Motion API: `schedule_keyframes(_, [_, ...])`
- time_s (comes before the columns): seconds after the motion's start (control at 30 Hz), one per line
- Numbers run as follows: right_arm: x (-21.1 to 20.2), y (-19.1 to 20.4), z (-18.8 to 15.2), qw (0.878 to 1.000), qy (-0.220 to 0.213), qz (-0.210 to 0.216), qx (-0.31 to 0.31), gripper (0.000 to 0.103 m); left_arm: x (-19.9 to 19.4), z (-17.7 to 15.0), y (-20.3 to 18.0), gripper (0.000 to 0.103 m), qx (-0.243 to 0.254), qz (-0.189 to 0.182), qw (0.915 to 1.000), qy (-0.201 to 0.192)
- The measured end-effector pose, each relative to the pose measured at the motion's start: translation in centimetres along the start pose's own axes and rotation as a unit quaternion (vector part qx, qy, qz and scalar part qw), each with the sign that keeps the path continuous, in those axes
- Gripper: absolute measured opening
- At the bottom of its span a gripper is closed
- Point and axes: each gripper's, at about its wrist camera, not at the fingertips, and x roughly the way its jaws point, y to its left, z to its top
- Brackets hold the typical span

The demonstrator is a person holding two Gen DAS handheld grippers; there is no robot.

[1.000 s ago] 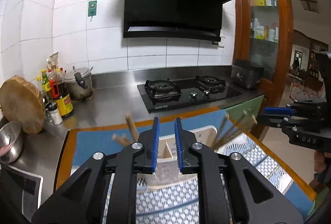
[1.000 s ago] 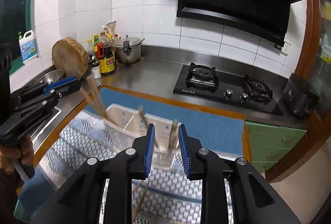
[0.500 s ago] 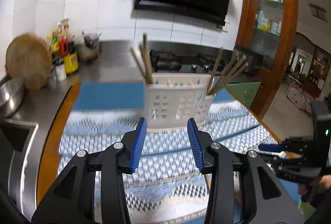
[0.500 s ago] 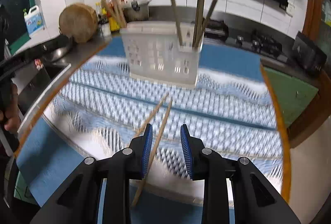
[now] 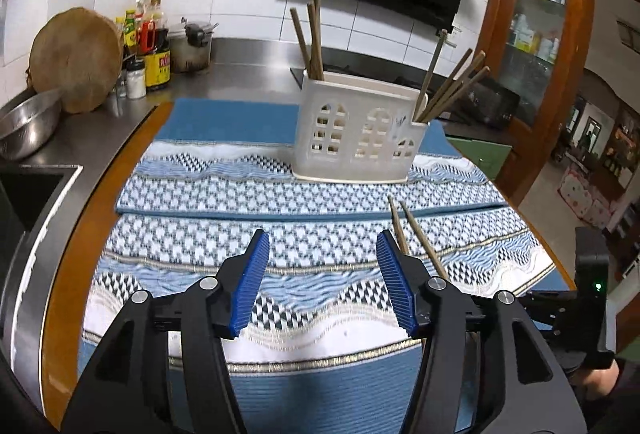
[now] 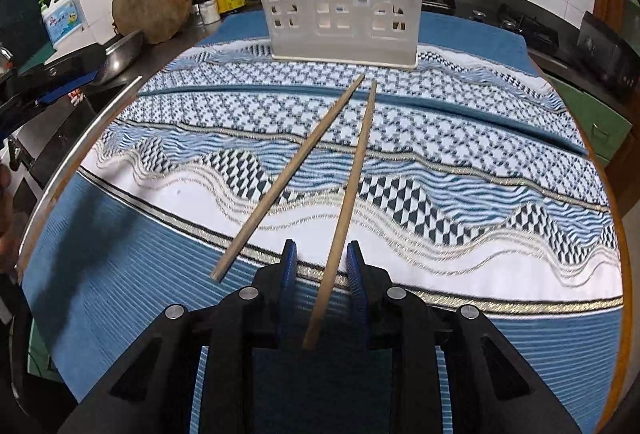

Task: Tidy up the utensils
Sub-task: 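Lower both tools to the last two chopsticks and close each on one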

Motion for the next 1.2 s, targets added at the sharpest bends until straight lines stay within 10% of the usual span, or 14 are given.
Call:
schedule_keyframes(0.73, [-0.4, -0.3, -1.5, 0.999, -0.017, -0.037, -0.003, 0.008, 3.4, -6.4, -6.2, 0.054, 0.044, -0.059, 0.9944, 0.075])
schedule_keyframes(1.2, [-4.0, -1.7, -0.6, 0.997, -0.063, -0.030, 0.010, 0.007, 7.0, -7.2, -9.1, 0.027, 0.052, -0.083, 0.9881, 0.119])
